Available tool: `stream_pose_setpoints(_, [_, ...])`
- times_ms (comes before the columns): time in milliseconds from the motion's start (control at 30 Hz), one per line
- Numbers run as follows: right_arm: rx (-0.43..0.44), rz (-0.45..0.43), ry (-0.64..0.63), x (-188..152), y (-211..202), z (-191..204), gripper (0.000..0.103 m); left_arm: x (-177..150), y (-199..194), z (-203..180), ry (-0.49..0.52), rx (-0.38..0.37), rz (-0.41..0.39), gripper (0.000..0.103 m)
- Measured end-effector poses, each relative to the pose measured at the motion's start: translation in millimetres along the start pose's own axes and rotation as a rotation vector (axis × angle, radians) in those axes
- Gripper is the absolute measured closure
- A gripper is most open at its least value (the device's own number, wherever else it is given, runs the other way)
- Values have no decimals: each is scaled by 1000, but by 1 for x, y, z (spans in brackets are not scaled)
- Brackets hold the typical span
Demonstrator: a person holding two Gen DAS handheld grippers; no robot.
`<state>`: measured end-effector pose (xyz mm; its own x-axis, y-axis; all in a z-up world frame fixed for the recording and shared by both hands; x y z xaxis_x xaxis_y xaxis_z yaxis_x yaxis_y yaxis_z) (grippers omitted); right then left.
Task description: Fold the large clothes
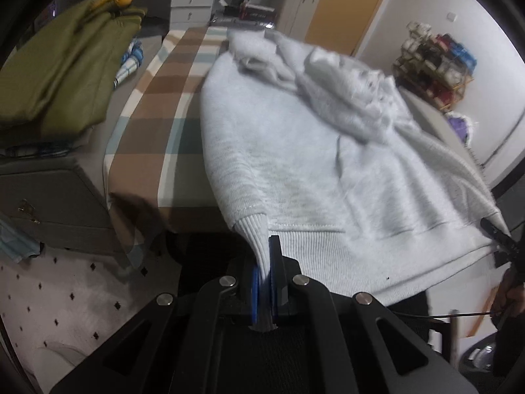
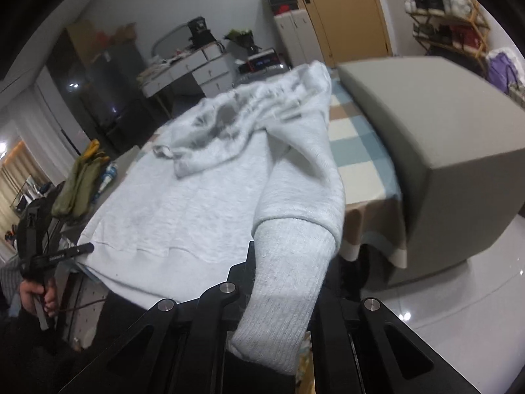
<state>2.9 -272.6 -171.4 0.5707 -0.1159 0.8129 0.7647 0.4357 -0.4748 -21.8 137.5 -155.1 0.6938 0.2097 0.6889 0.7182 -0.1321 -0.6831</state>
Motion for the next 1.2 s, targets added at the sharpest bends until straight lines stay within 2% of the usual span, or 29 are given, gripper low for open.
stream_pose_setpoints(67, [48,-35,40,13,-10,3,93,18,-9,-1,-20,-54,-14,102])
stream_pose_setpoints(167, [115,-75,100,51,-3,7,93,67,-3,-9,-4,-129,-47,102])
stream_pose_setpoints(233, [154,-101,158,90,20,8,92,111,15,-13,4,-156,-62,102])
stream_pose_setpoints(367, [103,-35,313,146,87,-9,86,191,82,-7,-30,-176,-9,97])
stream_pose_setpoints(400, [60,0,325,158,112,-16,85,205,103,-2,-57,-155,20,94])
stream_pose_setpoints(433, [28,37,333,167,138,-23,85,216,120,5,-80,-91,11,94])
stream_pose_setpoints(467, [10,60,346,169,154,-29,85,221,130,8,-82,-41,-7,86])
stream_pose_setpoints(500, [-14,85,359,173,173,-37,83,230,149,13,-65,3,1,67])
stream_pose_setpoints(533, [-35,126,356,175,193,-45,77,234,164,18,-57,21,34,58])
stream_pose_setpoints(567, [-43,162,355,174,205,-51,75,233,170,23,-69,26,44,54])
stream_pose_setpoints(633, [-20,199,408,173,224,-71,62,234,178,33,-81,11,55,53])
stream_pose_setpoints(667, [3,215,426,172,226,-79,61,233,177,33,-58,12,50,51])
stream_pose_setpoints(733, [48,181,466,178,218,-95,59,228,168,35,-23,9,-1,40])
stream_pose_setpoints(767, [82,155,467,180,215,-96,57,225,166,34,-10,-14,-8,30])
stream_pose_setpoints(800, [132,136,449,185,208,-97,53,221,164,34,-2,-46,-14,29])
stream_pose_setpoints(867, [177,112,374,189,199,-94,46,218,171,33,16,-103,5,29])
stream_pose_setpoints(933, [123,71,212,193,186,-86,27,219,183,26,67,-165,51,29])
stream_pose_setpoints(1000, [124,-9,130,196,171,-83,26,219,195,12,164,-178,80,29])
stream_pose_setpoints(1067, [130,-82,137,196,158,-89,14,216,202,-4,269,-201,103,29])
stream_pose_setpoints(1100, [99,-81,109,194,156,-90,9,214,205,-12,310,-223,110,29])
stream_pose_setpoints(1200, [66,-1,-14,182,173,-83,9,207,213,-34,431,-323,155,29])
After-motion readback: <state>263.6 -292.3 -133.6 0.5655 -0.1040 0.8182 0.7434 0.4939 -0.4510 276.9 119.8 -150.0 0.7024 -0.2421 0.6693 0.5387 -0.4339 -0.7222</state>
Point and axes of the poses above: each gripper's, at about its wrist camera, not at the fingertips, and y roughly the way its jaws point, z to its left, x to its top, the point moved 1 cm from there along y, roughly the way its jaws point, and after that the axes turned 14 degrees about -z, right-handed, at the moved point
